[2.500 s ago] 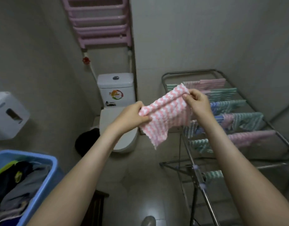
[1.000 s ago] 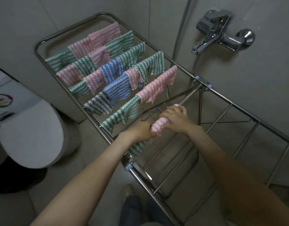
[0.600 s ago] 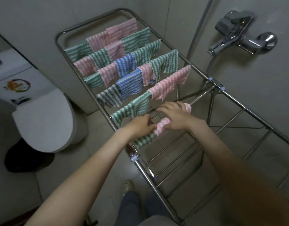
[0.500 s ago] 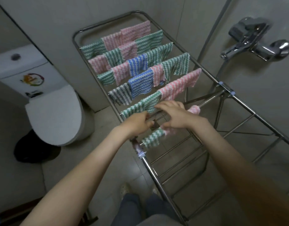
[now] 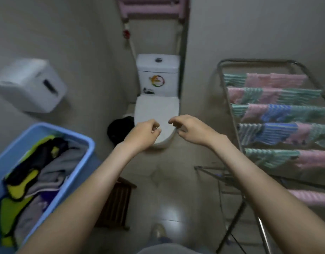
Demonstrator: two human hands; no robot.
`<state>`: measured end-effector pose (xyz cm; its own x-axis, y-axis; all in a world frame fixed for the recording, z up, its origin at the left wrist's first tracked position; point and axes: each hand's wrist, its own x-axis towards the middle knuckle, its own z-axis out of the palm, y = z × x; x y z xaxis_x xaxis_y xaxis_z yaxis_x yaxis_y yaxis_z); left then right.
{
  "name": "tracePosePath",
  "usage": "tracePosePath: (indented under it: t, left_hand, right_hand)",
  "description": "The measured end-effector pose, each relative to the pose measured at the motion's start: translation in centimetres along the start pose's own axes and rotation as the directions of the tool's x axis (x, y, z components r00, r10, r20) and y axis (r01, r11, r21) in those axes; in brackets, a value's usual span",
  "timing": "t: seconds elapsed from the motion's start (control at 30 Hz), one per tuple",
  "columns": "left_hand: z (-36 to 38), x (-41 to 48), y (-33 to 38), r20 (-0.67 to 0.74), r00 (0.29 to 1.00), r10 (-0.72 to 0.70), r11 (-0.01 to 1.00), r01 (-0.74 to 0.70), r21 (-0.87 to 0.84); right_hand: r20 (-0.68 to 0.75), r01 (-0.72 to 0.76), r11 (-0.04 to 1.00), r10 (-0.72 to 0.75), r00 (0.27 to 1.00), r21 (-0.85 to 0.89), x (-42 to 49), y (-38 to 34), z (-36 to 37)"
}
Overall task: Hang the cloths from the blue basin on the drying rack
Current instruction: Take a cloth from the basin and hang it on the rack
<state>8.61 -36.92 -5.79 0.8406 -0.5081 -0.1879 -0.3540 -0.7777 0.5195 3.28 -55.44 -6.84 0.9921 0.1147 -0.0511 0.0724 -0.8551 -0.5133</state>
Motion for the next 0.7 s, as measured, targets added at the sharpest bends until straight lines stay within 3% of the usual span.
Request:
tracePosePath:
  t: [0.13,0.3,0.47,0.7]
  left_hand:
    - [-4.3,-4.1,-7.8,-0.128,0.975,-0.182,0.983,0.177,-0.052]
    - [-7.5,-10.8,-15.4,-0.242,0.881,-0.406,0.913,0.385,-0.131]
    - [-8.0,-18.0,-20.5,-0.362,0.696,-0.620,0.783,0.574,-0.238]
    - [-7.4,-27.3,-24.4,-0.395,0.332,-0.857,0.490,0.765,-0.418]
  right_hand:
    - [0.092,0.175,0.985,-0.174,0.980,-0.008,6.1,-7.2,3.5]
    - [0.239,0.403,0.915,-0.393,0.888,0.010,11.7,-16.8,8.0]
    - [0.398,0.611,0.788,-0.585,0.707,0.073,13.9,-25.2,13.4]
    - [0.653,0.801,0.584,-0.660,0.372,0.133,12.8,-34.2,20.4]
